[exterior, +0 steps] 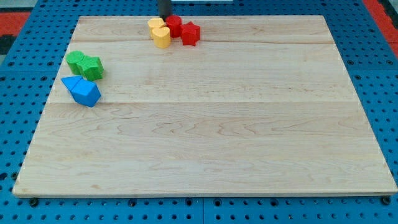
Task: Push the red star towards the bottom center
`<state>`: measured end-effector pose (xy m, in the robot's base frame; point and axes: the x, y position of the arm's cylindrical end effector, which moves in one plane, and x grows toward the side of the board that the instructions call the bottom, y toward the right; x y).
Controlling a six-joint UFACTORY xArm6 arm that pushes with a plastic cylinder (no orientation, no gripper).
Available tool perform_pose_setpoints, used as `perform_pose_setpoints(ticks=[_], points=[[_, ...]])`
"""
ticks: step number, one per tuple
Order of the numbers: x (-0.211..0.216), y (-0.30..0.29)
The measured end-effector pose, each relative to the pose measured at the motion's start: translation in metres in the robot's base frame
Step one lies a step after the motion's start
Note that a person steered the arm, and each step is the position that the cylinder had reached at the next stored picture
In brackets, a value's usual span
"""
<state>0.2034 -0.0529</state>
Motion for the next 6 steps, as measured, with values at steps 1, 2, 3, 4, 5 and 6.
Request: perform_pose_setpoints(ticks=[1,2,3,4,5,6], points=[[0.002,0.035],[0.027,0.035],[0.061,0.036],[0.078,0.061],[0.135,0.076],[0.188,0.097]])
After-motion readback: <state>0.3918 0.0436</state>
